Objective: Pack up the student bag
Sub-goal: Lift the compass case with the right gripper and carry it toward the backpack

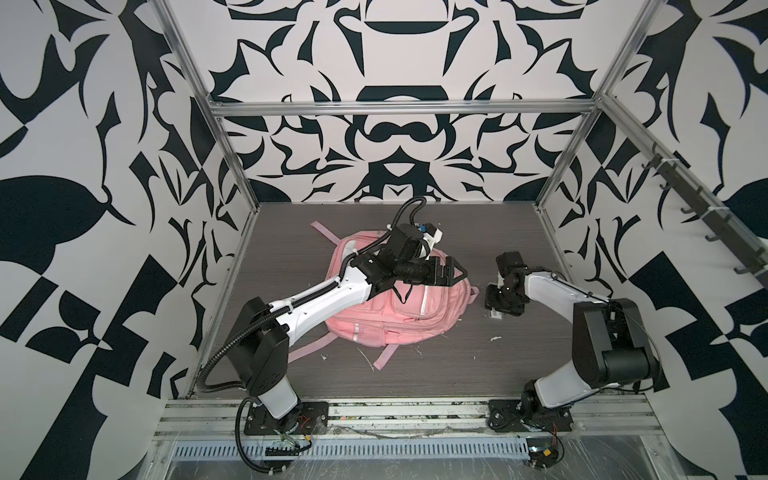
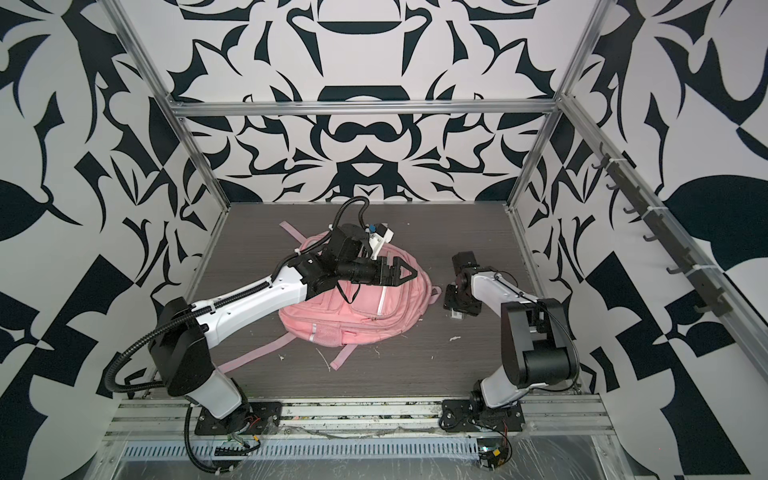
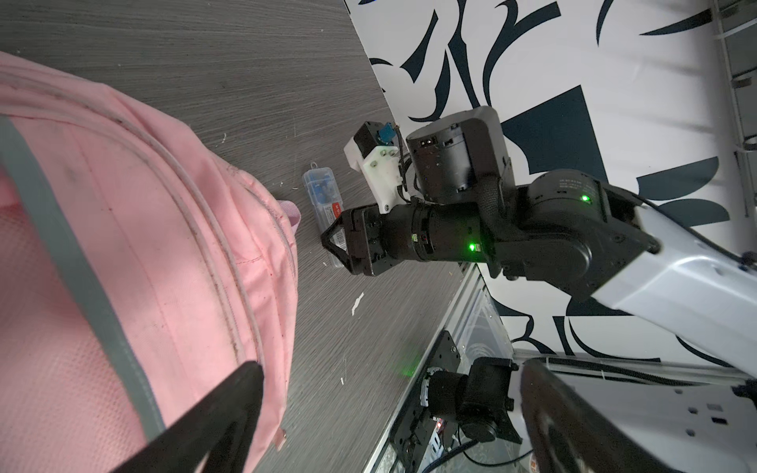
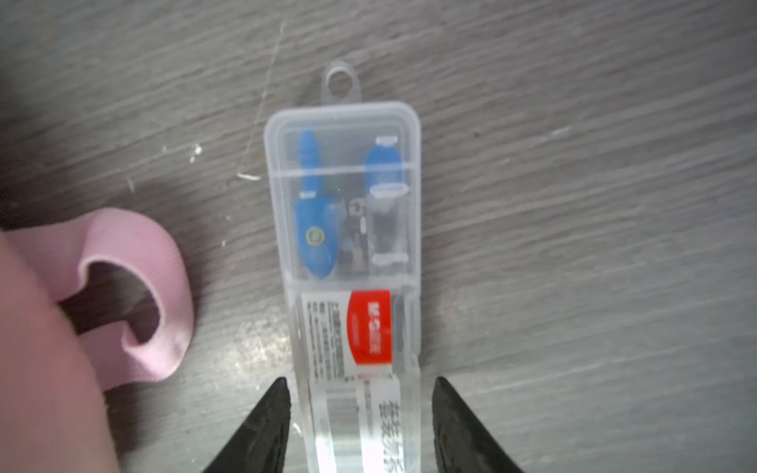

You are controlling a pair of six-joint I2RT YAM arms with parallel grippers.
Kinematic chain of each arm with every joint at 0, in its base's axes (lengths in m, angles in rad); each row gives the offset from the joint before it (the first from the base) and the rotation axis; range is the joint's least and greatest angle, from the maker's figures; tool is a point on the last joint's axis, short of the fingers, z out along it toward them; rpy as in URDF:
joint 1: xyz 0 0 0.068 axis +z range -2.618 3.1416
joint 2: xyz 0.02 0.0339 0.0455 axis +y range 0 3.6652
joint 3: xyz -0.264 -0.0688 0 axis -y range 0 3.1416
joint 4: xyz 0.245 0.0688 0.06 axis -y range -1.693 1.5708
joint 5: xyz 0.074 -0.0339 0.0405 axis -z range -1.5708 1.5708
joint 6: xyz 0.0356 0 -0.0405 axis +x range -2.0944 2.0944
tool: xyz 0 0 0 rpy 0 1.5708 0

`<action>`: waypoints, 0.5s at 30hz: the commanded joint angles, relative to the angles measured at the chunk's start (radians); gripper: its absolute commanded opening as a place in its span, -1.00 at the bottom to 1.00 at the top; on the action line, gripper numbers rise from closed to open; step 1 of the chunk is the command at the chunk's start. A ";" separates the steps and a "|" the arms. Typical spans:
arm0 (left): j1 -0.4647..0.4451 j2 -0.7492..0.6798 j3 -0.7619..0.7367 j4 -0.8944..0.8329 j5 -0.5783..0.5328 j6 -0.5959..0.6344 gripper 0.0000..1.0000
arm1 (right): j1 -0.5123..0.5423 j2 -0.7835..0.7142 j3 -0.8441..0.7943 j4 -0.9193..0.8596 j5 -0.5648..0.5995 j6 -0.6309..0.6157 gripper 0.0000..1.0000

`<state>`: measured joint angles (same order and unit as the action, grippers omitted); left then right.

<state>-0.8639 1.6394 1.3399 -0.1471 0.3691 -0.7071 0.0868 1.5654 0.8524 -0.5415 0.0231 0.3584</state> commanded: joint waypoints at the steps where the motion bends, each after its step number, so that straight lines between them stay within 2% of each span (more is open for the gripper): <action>1: 0.005 -0.047 -0.021 0.027 -0.018 -0.002 0.99 | 0.004 0.003 0.036 -0.012 0.005 -0.005 0.08; 4: 0.008 -0.051 -0.022 0.023 -0.018 0.006 0.99 | -0.002 0.033 0.050 -0.018 0.007 -0.010 -0.21; 7: 0.017 -0.051 -0.018 0.018 -0.017 0.011 0.99 | -0.016 0.047 0.060 -0.016 0.002 -0.010 -0.36; 10: 0.031 -0.050 0.001 -0.007 -0.009 0.024 0.99 | -0.017 0.045 0.065 -0.017 -0.004 -0.013 -0.65; 13: 0.052 -0.046 0.023 -0.052 0.000 0.026 0.99 | -0.012 -0.026 0.029 0.042 -0.059 -0.025 -0.89; 15: 0.066 -0.045 0.033 -0.077 0.010 0.023 0.99 | -0.001 -0.118 -0.015 0.099 -0.107 -0.032 -0.97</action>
<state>-0.8173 1.6196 1.3346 -0.1757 0.3634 -0.6987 0.0750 1.5658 0.8639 -0.5079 -0.0212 0.3435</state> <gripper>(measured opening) 0.996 0.421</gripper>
